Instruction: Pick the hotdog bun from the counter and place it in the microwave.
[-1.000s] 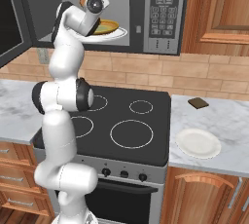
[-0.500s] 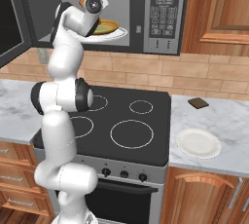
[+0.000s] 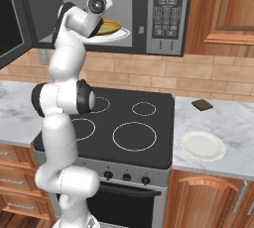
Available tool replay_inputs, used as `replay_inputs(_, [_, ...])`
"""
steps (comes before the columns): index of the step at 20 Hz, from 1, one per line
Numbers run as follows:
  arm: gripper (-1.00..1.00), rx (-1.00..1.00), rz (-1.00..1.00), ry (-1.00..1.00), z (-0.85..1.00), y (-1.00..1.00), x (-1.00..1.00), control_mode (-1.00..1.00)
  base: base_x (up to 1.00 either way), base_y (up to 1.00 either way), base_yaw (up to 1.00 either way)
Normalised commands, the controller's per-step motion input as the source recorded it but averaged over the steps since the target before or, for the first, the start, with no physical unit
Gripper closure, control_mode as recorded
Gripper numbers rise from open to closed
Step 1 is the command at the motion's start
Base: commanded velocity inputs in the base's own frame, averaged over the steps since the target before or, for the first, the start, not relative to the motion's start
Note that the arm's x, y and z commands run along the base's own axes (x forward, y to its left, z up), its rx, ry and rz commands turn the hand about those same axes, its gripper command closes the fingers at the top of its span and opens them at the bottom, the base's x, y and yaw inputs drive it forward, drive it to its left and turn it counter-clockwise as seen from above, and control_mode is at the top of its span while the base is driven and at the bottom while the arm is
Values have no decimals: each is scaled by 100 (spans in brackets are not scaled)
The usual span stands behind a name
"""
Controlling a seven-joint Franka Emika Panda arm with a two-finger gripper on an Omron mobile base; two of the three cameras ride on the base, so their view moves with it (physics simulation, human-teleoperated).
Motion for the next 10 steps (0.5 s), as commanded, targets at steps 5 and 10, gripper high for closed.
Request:
replay_inputs(5, [-100,0,-3,0,0,-25,-28,-100,0,0,0])
replay_inputs(10, [-100,6,-11,0,0,-4,-85,-100,0,0,0])
